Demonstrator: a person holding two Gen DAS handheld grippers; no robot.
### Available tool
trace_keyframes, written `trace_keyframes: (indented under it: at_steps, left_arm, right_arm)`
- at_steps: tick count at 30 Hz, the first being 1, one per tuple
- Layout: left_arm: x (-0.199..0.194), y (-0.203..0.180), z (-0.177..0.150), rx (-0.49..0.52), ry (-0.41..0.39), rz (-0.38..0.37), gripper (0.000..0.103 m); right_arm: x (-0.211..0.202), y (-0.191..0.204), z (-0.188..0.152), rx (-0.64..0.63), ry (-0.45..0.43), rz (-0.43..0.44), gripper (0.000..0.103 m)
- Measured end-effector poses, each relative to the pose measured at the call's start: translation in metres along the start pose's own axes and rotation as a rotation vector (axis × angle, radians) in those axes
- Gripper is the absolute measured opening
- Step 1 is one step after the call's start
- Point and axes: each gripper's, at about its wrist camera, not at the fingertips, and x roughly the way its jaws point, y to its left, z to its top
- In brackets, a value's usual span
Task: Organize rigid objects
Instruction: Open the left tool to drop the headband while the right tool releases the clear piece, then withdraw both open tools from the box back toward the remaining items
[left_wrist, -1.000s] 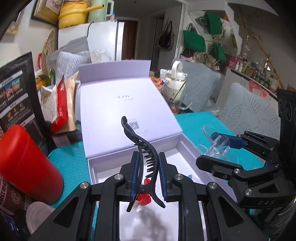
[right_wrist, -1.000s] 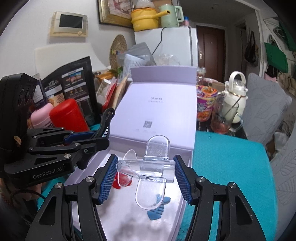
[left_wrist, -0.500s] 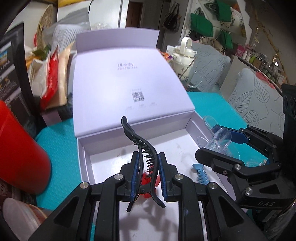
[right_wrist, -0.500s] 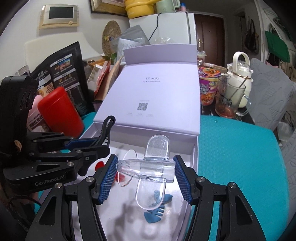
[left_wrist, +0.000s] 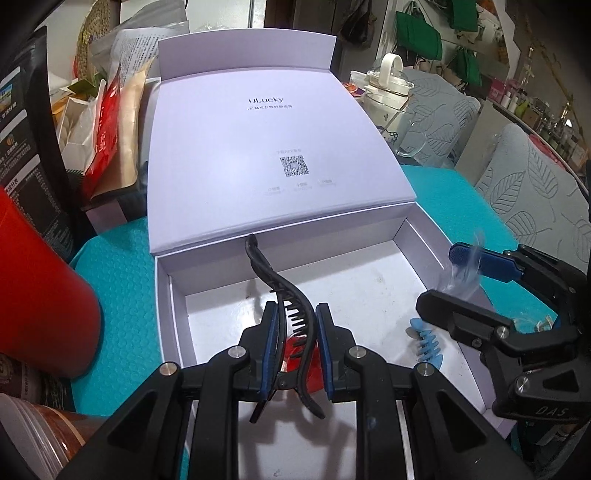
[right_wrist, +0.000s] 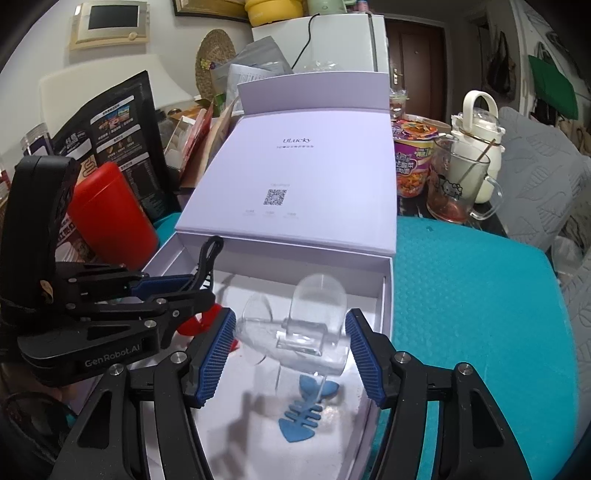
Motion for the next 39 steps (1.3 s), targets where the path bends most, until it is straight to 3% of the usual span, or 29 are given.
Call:
trace_keyframes:
  at_steps: [5, 7, 9, 23, 39]
  left_arm:
    - [-0.007, -0.004, 0.001, 0.014, -0.02, 0.033, 0.025]
    - [-0.01, -0.002, 0.0, 0.009, -0.019, 0.046, 0.047]
    - [-0.013, -0.001, 0.0, 0.003, -0.028, 0.049, 0.056]
    - [-0.049, -0.003, 0.009, -0.002, -0.084, 0.085, 0.056]
    - [-0.119, -0.023, 0.001, 0.016, -0.19, 0.107, 0.056]
  right_arm:
    - [-0.002, -0.002, 0.0, -0.002, 0.003, -0.021, 0.068]
    - [-0.005, -0.002, 0.0, 0.001, 0.002, -0.03, 0.068]
    - [-0.008, -0.001, 0.001, 0.0, -0.002, -0.034, 0.068]
    - [-0.045, 0.013, 0.011, -0.037, -0.059, -0.072, 0.068]
    - [-0.109, 0.038, 0.008, -0.068, -0.155, -0.098, 0.068]
